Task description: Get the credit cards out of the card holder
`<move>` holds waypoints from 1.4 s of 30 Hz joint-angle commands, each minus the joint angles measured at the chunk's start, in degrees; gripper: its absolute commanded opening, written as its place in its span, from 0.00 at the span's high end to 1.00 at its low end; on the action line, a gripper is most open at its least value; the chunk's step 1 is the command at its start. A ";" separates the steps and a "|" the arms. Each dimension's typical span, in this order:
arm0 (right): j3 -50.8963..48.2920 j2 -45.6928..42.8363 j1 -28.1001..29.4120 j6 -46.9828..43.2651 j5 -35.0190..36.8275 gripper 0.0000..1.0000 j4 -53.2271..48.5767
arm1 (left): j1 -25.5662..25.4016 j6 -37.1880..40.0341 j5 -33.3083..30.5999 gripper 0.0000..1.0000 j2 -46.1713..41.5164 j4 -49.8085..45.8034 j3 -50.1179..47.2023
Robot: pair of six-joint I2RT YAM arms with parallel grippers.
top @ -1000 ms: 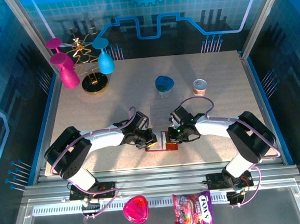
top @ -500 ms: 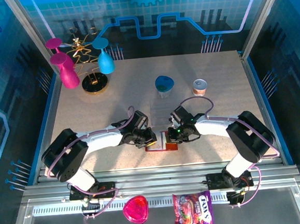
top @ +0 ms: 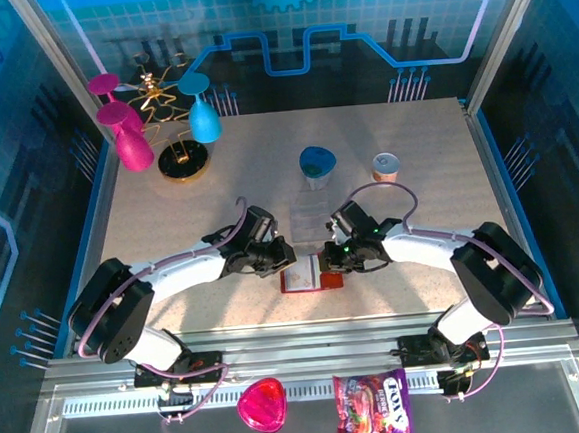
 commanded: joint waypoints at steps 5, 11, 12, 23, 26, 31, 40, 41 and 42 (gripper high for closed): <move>0.73 -1.76 -0.15 2.45 -3.23 0.81 2.96 | 0.34 -0.52 2.38 0.89 1.06 2.44 -1.99; 0.51 1.06 -0.24 4.47 -6.99 0.73 7.39 | 0.34 -0.74 3.49 0.89 3.07 2.76 -1.89; 0.48 1.72 -0.23 4.96 -7.90 0.72 8.42 | 0.31 -0.72 3.65 0.89 3.37 2.83 -1.85; -0.67 5.74 -0.10 8.09 -11.02 0.66 14.53 | 0.31 0.31 2.73 0.90 4.29 1.77 -2.37; -0.58 6.66 -0.23 8.06 -11.26 0.64 14.36 | 0.25 0.29 2.66 0.90 4.64 1.86 -2.29; -1.00 7.85 -0.15 8.36 -11.82 0.63 14.95 | 0.32 0.23 2.67 0.90 5.00 2.24 -2.51; -1.29 8.39 -0.15 8.01 -11.16 0.61 14.00 | 0.25 0.01 2.67 0.90 5.33 2.38 -3.33; -1.17 8.40 -0.15 7.96 -10.98 0.60 13.70 | 0.25 -0.04 2.66 0.90 5.32 2.43 -3.26; -1.18 8.44 -0.15 7.75 -10.83 0.60 13.50 | 0.30 -0.06 2.66 0.90 5.32 2.51 -3.21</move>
